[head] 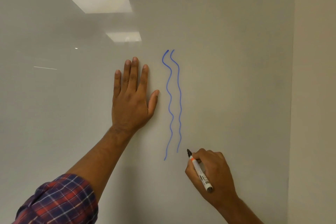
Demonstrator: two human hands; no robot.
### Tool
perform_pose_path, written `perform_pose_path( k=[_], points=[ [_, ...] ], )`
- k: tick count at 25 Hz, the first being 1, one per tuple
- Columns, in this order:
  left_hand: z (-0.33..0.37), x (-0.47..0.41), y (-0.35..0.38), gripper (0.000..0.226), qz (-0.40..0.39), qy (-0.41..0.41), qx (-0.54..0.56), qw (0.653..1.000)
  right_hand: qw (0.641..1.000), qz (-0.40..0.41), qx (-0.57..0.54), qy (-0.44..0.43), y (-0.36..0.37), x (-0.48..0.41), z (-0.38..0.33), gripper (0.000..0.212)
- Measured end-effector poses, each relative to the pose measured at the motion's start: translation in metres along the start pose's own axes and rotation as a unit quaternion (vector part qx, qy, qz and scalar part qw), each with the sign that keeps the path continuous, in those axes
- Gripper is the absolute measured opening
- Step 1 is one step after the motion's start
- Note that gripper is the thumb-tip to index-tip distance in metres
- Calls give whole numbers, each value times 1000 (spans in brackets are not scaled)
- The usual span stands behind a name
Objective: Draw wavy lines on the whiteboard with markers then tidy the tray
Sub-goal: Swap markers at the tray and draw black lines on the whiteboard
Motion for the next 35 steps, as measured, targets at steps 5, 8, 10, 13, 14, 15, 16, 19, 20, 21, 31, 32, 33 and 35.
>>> perform_pose_path(
  k=[5,8,10,13,14,15,16,19,20,21,31,32,33,35],
  points=[
    [1,-1,0,74,-3,-1,4,1000,996,-20,-65,49,-1,1,8,9],
    [0,-1,1,74,-1,-5,5,1000,987,7,-146,73,-21,-19,2,16],
    [1,-1,-1,74,3,-3,9,1000,976,63,-191,79,-46,-49,-9,14],
    [0,-1,-2,74,5,-3,11,1000,960,143,-236,57,-79,-109,-26,10],
    [0,-1,-2,74,6,-4,11,1000,954,161,-249,50,-86,-130,-29,9],
    [0,0,-2,74,6,-4,12,1000,948,174,-260,47,-91,-150,-29,8],
    [0,-1,-2,74,6,-4,13,1000,947,182,-263,43,-95,-167,-30,8],
    [1,0,-1,74,9,-2,22,1000,956,178,-233,29,-95,-199,-30,9],
    [1,0,-1,74,10,-2,23,1000,958,176,-223,26,-94,-204,-29,9],
    [1,0,-1,74,12,-1,23,1000,960,176,-217,23,-93,-208,-28,9],
    [1,1,-2,73,21,1,23,1000,970,161,-180,-13,-78,-212,-33,6],
    [1,1,-2,73,21,1,22,1000,973,149,-176,-20,-75,-206,-35,6],
    [1,1,-2,73,20,1,22,1000,975,136,-173,-30,-73,-200,-36,6],
    [1,1,-2,73,18,1,22,1000,978,118,-166,-41,-70,-185,-32,4]
  ],
)
Point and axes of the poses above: each hand's wrist, its own x-axis away from the middle knuckle, its own y-axis out of the palm, z = x × y, the point moved 10 cm from there along -x, towards the middle knuckle, and after that the axes turned 1 degree about x, right-handed, at the moved point
